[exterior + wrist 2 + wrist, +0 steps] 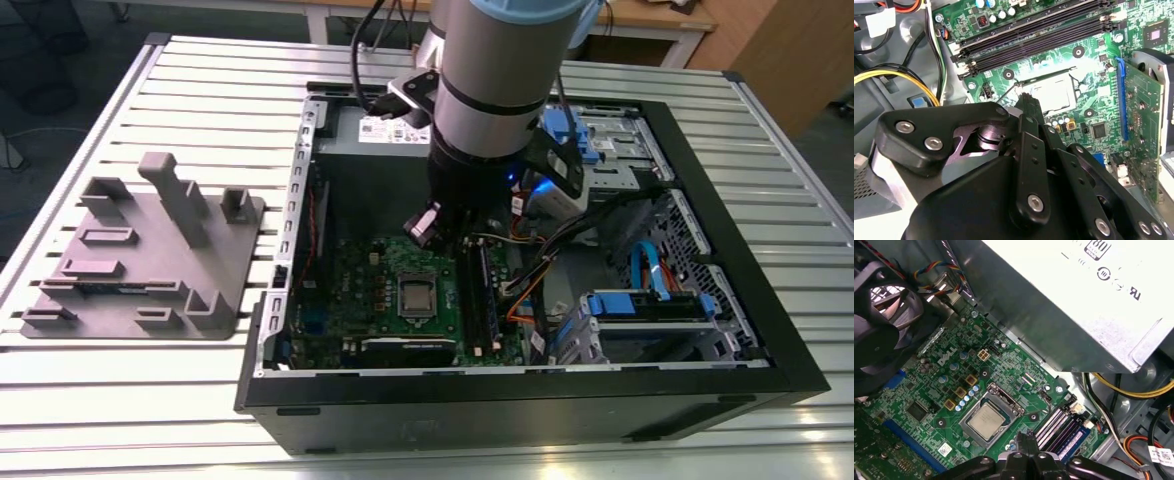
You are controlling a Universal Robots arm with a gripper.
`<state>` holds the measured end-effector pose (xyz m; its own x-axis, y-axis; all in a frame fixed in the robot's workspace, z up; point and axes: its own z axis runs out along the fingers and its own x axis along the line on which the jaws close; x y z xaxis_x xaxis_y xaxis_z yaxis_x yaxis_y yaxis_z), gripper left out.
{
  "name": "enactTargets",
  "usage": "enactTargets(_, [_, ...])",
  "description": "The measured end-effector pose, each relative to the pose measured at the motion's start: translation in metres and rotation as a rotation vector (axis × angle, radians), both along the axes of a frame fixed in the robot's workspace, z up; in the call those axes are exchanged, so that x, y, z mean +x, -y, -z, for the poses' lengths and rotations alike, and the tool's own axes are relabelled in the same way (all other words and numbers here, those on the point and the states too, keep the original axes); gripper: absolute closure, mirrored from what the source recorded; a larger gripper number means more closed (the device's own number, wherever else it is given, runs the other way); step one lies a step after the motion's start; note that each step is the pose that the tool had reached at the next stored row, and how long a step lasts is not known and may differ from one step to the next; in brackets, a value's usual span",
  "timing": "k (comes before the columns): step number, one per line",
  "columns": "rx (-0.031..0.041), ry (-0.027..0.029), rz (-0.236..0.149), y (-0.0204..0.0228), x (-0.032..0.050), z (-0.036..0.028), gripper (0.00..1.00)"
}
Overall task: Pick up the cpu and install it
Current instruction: 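Install the first cpu locking lever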
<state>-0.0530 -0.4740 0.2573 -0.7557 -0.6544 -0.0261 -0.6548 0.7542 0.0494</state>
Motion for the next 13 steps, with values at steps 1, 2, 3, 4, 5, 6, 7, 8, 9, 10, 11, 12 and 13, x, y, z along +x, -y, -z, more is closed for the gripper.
enactTargets(1, [0.0002, 0.0001, 0.000, -0.0003, 0.0000, -0.0006, 0.89])
enactTargets(2, [0.0001, 0.0000, 0.000, -0.0007, 0.0000, -0.0007, 0.89])
enactTargets(3, [0.0001, 0.0000, 0.000, -0.0015, -0.0001, -0.0008, 0.89])
enactTargets(4, [0.0002, 0.0001, 0.000, -0.0027, -0.0001, -0.0008, 0.89])
enactTargets(5, [0.0007, 0.0001, 0.000, -0.0044, 0.0000, -0.0007, 0.89])
enactTargets(6, [0.0010, 0.0000, 0.000, -0.0065, 0.0000, -0.0006, 0.89])
enactTargets(7, [0.0012, 0.0000, 0.000, -0.0091, 0.0000, -0.0006, 0.89])
enactTargets(8, [0.0013, 0.0000, 0.000, -0.0115, 0.0000, -0.0005, 0.89])
enactTargets(9, [0.0013, 0.0000, 0.000, -0.0140, 0.0000, -0.0005, 0.89])
enactTargets(10, [0.0014, 0.0000, 0.000, -0.0164, 0.0000, -0.0004, 0.89])
enactTargets(11, [0.0016, 0.0001, 0.001, -0.0183, 0.0000, -0.0003, 0.89])
enactTargets(12, [0.0015, 0.0000, 0.001, -0.0200, 0.0000, -0.0003, 0.89])
enactTargets(13, [0.0015, 0.0000, 0.001, -0.0216, 0.0000, -0.0003, 0.89])
